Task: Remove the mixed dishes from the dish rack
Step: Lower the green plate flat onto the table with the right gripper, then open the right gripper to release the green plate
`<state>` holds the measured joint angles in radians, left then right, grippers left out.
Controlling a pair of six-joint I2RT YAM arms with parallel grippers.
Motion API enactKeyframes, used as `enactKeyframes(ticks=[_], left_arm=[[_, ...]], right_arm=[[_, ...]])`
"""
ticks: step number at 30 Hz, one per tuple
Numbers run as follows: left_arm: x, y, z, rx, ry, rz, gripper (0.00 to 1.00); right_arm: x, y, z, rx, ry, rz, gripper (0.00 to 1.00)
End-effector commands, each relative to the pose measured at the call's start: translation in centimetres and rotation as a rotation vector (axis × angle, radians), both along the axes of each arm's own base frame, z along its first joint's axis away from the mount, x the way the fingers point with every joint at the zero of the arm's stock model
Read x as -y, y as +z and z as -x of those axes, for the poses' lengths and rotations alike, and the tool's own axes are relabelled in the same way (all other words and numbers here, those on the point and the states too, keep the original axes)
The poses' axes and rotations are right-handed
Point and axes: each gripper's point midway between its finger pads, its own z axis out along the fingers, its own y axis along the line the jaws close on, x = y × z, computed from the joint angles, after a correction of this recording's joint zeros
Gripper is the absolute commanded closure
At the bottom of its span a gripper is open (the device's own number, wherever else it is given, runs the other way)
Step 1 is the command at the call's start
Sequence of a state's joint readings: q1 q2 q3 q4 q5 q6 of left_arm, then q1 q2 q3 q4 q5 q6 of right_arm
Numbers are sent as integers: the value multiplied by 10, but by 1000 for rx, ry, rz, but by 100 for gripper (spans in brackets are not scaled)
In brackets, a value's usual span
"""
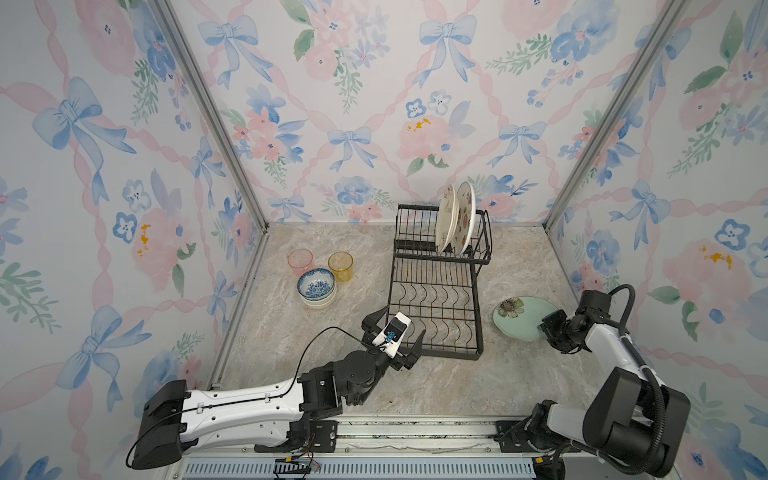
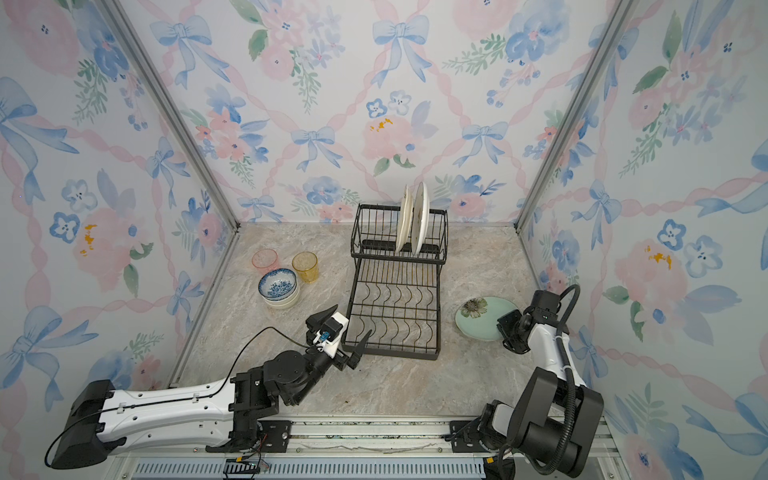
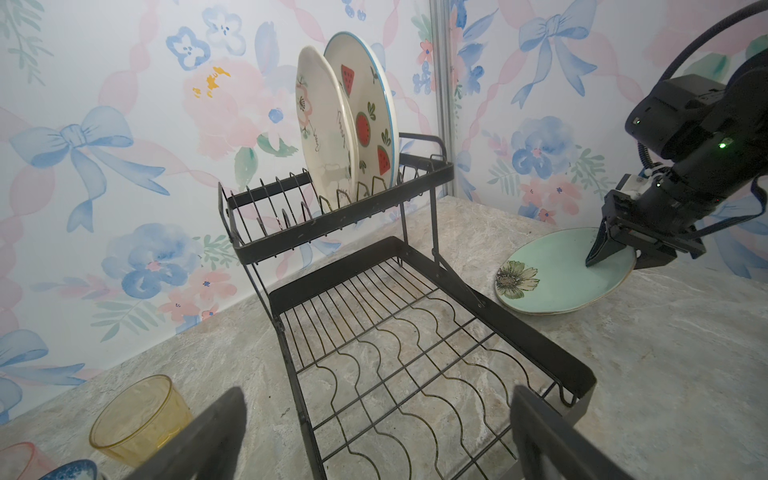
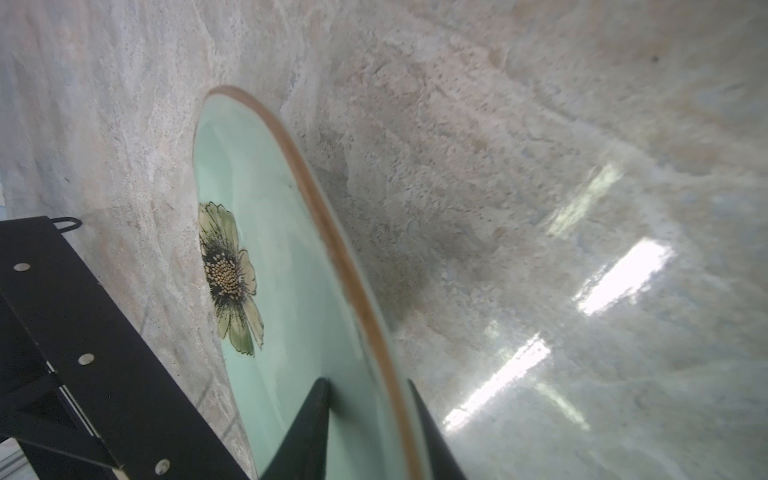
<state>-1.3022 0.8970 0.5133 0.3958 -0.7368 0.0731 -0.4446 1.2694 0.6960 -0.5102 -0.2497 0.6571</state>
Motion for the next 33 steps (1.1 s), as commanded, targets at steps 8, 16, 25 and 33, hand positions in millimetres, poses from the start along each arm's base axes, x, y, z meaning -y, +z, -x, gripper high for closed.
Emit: enactKeyframes(ticks=[8,16,25,33], left_arm=[[-11,2,-1,-5,25,50,2],[-20,2,0,-3,37,70,2],[-20,2,0,-5,31,74,2],[-14,5,0,-14,15,88,2]], right_arm=[[3,-32,16,-140,42,12,63],[7,-33,18,-169,55,34,44],[-2,-25,11,-116,64,-17,30],[-17,20,2,-1,135,35,16]])
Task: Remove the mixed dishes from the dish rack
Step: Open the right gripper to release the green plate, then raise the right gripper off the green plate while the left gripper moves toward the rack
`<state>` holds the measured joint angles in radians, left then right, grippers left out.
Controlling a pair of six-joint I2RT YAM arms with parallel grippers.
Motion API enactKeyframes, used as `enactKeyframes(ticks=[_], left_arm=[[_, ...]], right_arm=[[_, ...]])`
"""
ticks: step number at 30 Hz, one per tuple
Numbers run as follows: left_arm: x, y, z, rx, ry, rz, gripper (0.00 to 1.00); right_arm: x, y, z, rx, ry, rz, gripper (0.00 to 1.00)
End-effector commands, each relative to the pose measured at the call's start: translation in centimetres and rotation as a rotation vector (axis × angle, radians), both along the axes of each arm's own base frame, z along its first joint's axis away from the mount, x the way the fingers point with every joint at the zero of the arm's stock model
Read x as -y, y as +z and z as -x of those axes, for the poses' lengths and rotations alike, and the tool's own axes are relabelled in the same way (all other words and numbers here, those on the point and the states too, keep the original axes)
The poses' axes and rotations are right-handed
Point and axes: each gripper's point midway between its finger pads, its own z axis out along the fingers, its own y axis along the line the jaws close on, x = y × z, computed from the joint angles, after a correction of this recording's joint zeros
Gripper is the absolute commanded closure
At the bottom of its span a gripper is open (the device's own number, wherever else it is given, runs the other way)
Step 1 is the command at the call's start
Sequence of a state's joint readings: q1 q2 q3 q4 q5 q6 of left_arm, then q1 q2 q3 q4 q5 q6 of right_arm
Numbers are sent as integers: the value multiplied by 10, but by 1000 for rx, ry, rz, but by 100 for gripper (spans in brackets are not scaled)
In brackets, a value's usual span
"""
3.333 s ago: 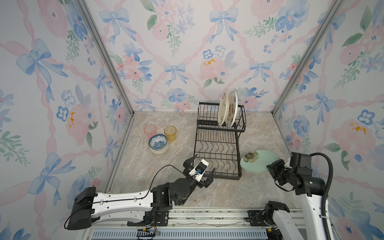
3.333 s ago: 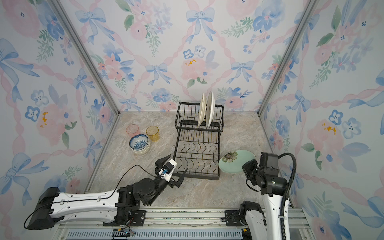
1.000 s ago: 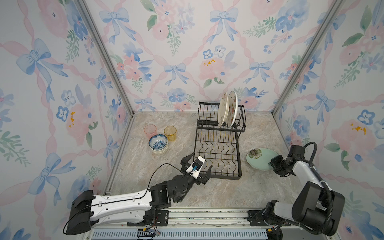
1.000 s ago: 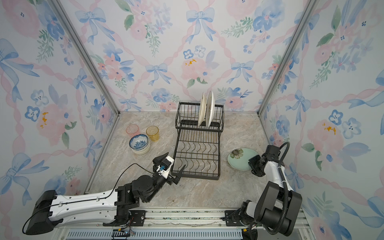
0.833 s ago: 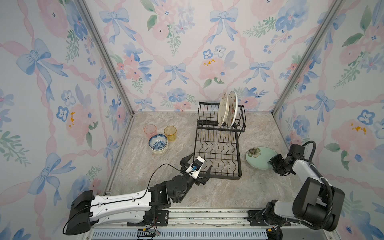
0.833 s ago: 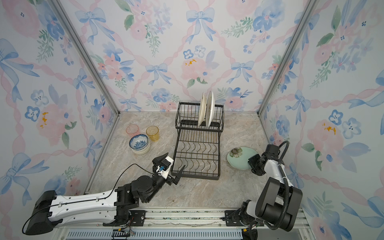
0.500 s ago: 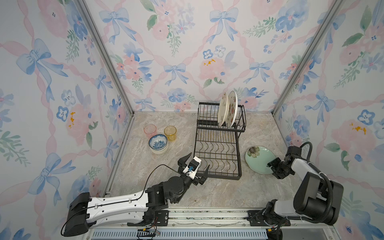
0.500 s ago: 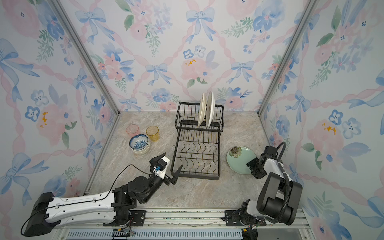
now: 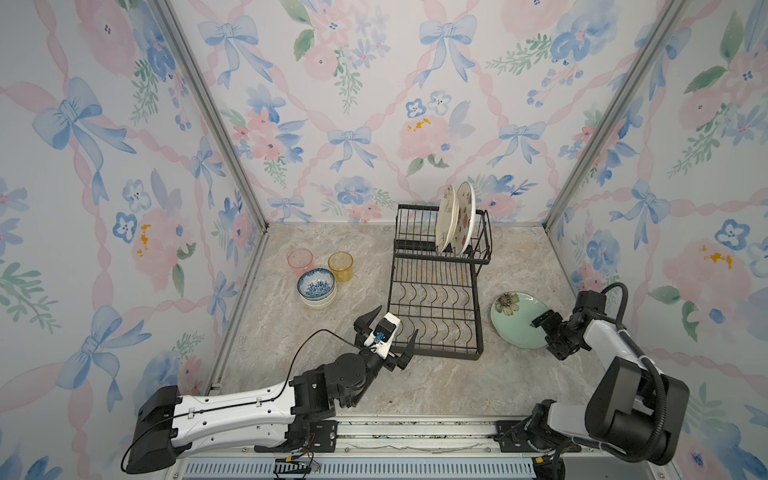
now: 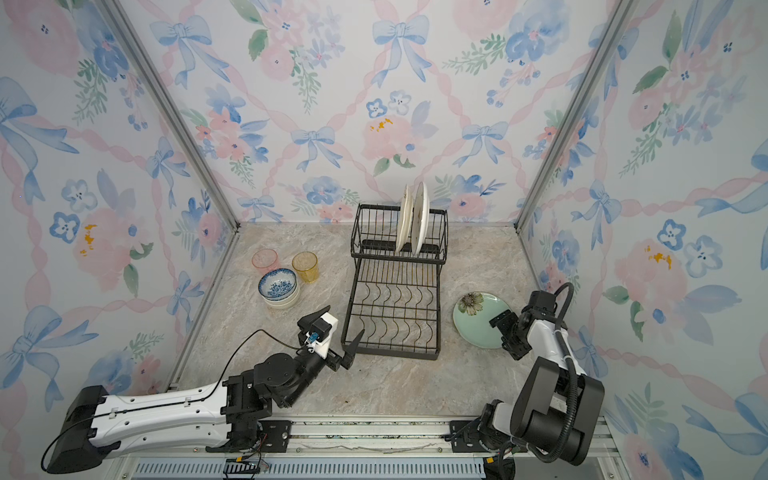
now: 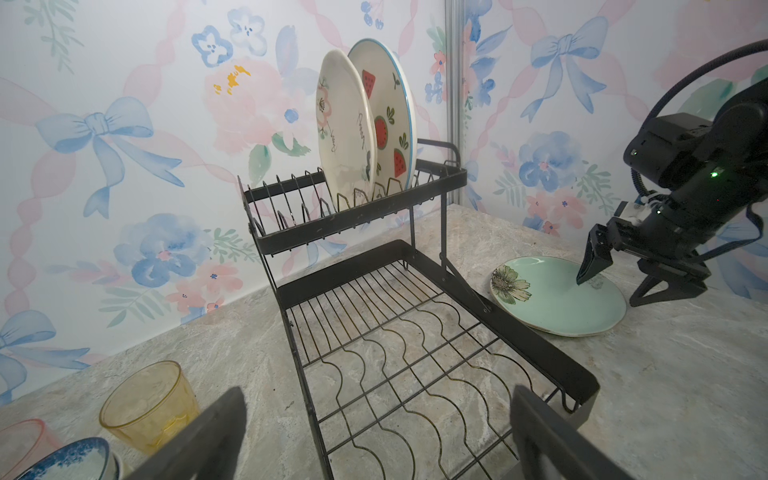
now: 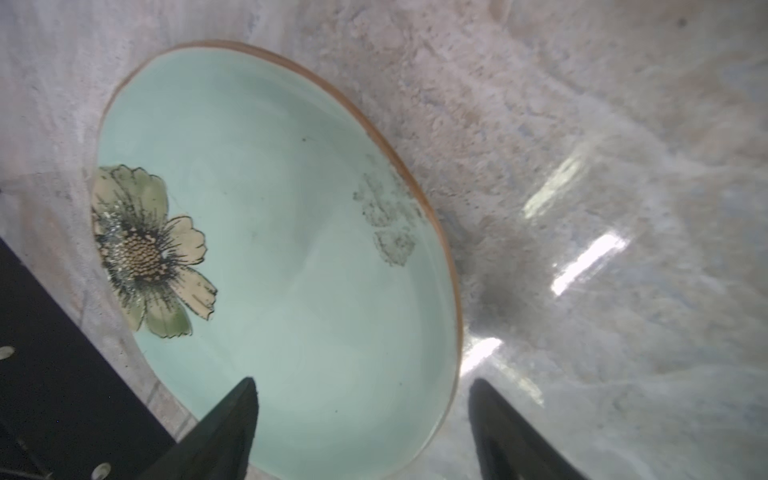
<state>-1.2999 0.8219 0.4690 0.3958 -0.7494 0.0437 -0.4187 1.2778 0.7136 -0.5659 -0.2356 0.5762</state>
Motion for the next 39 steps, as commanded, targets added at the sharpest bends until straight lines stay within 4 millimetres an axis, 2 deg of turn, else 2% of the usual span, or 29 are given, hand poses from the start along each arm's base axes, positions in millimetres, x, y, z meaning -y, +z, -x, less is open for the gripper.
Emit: enactKeyframes(ticks=[1,7,12,18,23,33,39], left_arm=[[3,5,-2,-10,-6,34,2],[14,9,2,-21,-54,51,2],[15,15,7,-50,-93,107,2],[9,18,14,-150,-121,205,2],[7,17,15,-230,-114,203,2],[23,35,17,-250,-156,182,2],[42,64,4,-220,-144,172,2]], right_arm=[[-13,28,-5,64,55,10,14],[-34,54,-5,165,117,25,12],[-54,70,-3,218,184,61,11],[-93,97,-9,324,310,70,11],[-119,116,-6,376,368,62,11],[-140,152,14,534,407,-8,10],[-152,179,33,640,456,-50,10]])
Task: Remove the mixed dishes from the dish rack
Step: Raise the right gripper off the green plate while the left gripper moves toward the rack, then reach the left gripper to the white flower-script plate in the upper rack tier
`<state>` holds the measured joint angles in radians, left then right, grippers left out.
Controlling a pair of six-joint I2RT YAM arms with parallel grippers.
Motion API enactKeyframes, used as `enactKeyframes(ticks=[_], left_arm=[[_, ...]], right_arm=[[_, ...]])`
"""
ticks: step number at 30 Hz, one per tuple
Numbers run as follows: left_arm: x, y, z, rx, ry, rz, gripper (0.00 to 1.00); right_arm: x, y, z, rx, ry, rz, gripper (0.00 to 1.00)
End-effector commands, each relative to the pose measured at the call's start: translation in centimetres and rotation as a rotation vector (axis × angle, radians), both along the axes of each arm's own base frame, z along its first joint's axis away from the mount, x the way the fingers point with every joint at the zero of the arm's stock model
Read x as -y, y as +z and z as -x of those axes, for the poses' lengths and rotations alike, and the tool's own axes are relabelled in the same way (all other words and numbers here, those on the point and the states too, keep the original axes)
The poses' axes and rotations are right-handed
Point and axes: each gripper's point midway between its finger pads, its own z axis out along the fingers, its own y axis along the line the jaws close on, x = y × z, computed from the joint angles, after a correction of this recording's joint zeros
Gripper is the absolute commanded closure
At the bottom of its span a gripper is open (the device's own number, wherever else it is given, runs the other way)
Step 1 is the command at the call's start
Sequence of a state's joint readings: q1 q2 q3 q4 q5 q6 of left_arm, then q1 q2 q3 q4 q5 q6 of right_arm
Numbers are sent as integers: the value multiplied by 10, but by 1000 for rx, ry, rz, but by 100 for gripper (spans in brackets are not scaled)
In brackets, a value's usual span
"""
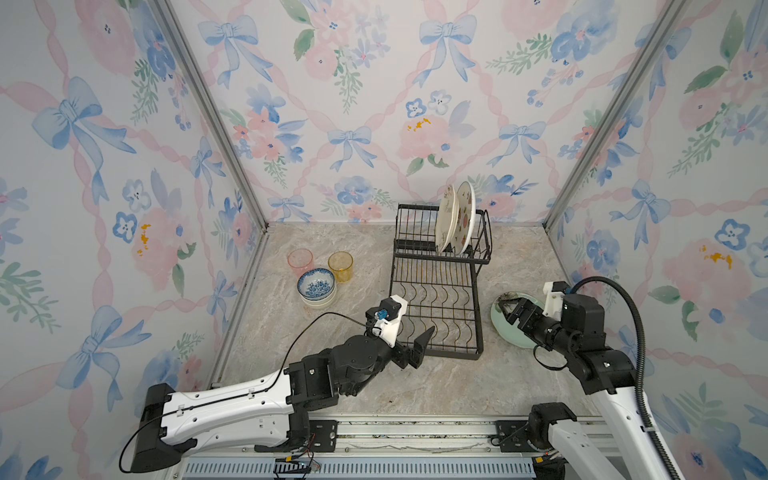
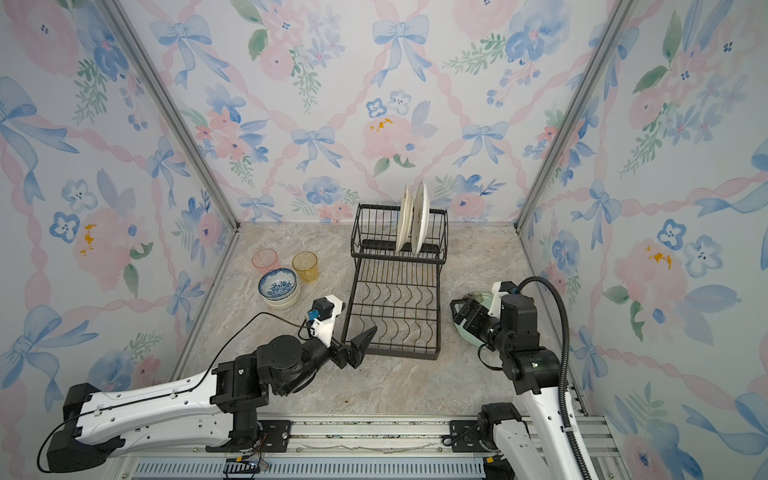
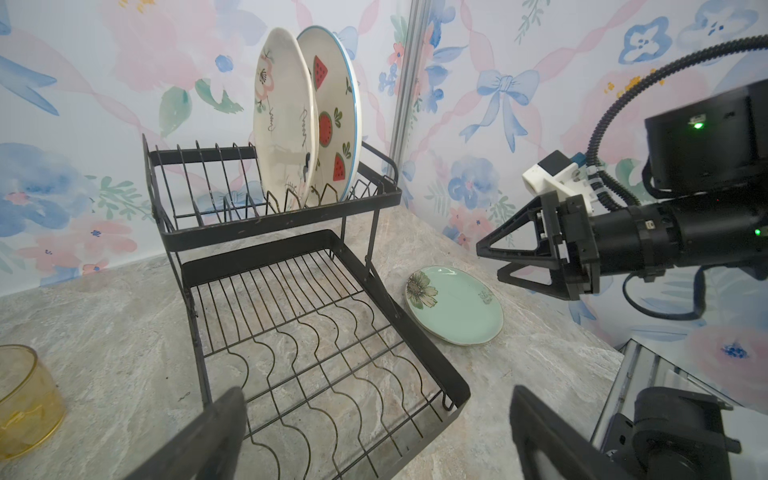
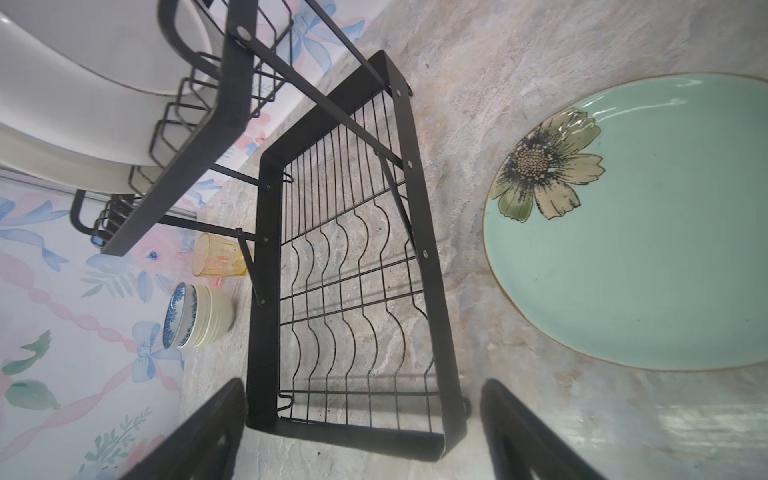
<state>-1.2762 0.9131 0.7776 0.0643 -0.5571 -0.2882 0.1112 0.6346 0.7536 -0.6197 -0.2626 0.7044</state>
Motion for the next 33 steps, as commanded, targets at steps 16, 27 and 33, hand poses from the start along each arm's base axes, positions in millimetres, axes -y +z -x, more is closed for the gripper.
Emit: enactKeyframes(ticks=[16,27,33], left_arm=[[46,61,-101,64,113,37,4],[77,59,-154,63,98,6,7],[88,49,-176,53,104,3,12]], right_arm=[[-33,28,28,167,141,-89,9],[-26,26,37,184,124,-55,8],[-22,21,42,176,108,-49,8]])
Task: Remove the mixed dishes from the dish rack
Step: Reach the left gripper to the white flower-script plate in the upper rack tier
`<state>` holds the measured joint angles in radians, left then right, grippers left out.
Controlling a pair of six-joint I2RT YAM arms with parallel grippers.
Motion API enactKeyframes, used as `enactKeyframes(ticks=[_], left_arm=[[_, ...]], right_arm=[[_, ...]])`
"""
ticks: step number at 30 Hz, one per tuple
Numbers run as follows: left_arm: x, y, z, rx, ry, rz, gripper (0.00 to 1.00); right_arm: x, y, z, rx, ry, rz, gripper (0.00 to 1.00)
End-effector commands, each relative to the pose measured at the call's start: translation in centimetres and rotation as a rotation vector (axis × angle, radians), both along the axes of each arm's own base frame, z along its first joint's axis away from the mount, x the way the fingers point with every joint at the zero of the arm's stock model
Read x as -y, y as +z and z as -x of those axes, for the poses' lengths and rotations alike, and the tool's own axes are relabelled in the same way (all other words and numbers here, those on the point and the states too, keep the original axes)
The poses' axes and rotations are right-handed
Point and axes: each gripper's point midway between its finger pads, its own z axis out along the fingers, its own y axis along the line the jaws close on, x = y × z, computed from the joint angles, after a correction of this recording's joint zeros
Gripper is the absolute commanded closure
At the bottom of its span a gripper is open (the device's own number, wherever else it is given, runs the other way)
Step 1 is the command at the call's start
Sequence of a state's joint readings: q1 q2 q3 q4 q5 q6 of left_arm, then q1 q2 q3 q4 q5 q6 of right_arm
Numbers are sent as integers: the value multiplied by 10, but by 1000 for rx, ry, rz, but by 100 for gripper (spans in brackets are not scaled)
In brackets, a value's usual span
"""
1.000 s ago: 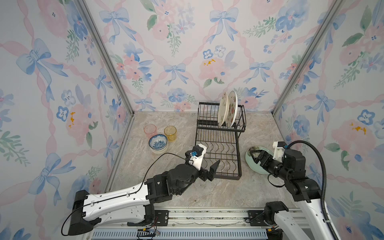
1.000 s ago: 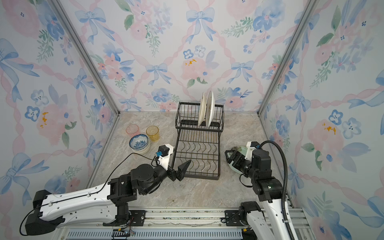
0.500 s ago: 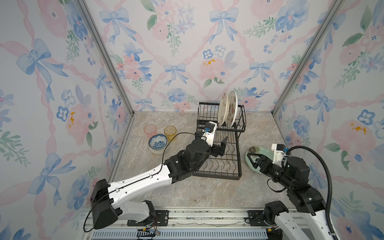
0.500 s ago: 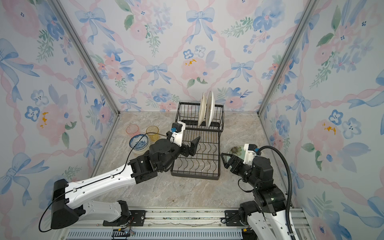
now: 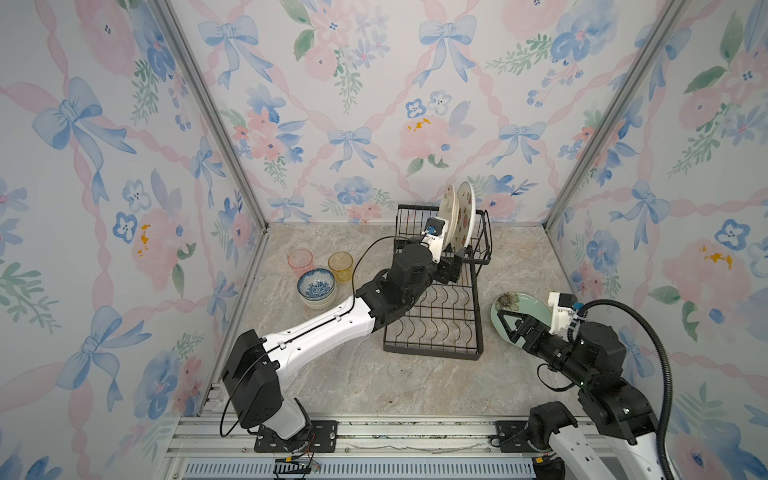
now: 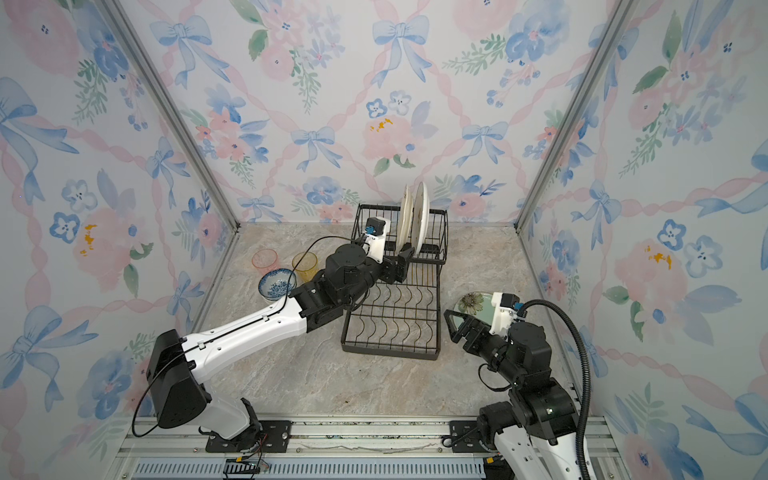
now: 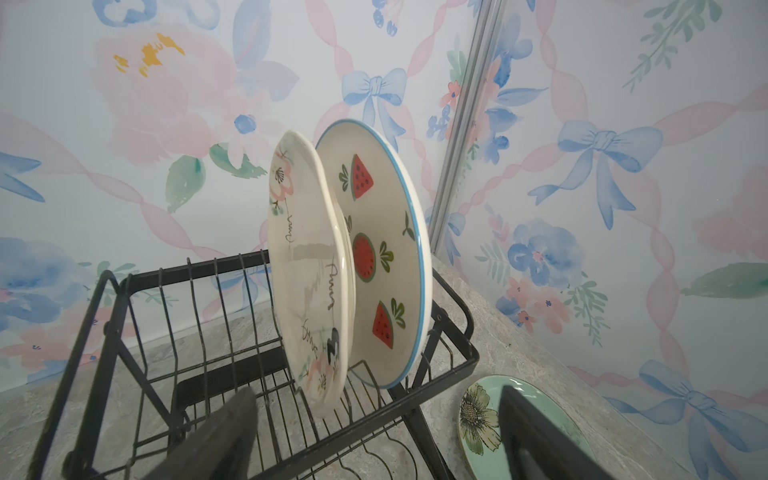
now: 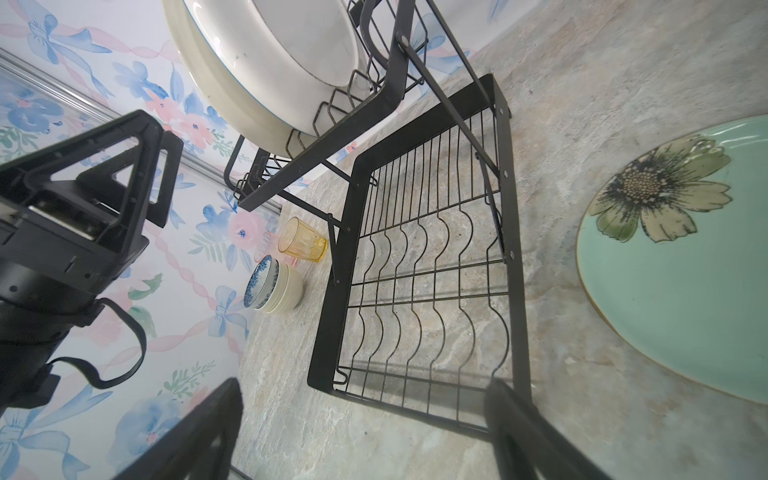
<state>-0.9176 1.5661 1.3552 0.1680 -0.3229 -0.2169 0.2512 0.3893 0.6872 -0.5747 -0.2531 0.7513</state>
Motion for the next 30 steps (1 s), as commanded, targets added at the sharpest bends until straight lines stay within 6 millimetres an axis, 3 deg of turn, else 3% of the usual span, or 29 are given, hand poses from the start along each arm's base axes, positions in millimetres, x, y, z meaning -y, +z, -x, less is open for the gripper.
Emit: enactKeyframes(ticks=[1,13,26,30], left_arm=[[6,7,-10,25,-11,14,13],[5,-7,-44,17,44,-7,29],[19,-23,-75,31,83,-60,36],[19,-24,-79,35,98,-68,46]], right_arm=[[3,-12,6,-26,-5,27,7],[11,-15,14,-32,-34,40,7],[18,-18,25,-35,-51,75,7],[20,-19,25,-36,-57,86,6]])
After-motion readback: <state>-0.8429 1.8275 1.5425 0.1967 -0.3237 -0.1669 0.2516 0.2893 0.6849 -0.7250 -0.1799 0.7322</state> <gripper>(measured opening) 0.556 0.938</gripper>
